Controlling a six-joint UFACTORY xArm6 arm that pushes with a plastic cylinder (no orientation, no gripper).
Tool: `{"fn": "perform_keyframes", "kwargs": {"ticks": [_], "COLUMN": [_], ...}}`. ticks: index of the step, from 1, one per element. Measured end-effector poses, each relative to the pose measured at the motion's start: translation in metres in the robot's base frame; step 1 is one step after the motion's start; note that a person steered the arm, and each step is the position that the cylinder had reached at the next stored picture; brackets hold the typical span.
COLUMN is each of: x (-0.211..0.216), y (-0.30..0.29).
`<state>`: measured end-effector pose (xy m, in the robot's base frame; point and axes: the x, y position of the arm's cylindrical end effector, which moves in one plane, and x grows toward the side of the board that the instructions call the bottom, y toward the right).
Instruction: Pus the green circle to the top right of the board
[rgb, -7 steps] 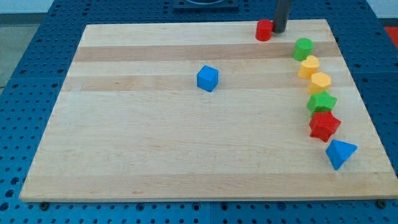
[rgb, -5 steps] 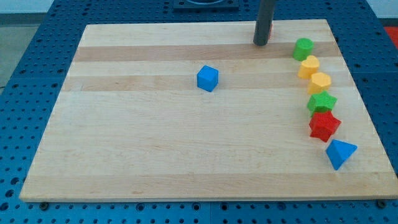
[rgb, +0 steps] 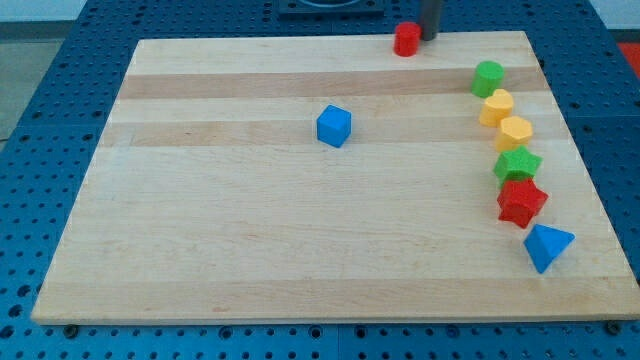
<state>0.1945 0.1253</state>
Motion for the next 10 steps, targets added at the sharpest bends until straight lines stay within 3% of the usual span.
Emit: {"fn": "perform_keyframes", "kwargs": {"ticks": [2, 3, 6, 10], "x": [0.035, 0.080, 0.157, 0.135], "y": [-0.081, -0.086, 0.009, 0.079]}}
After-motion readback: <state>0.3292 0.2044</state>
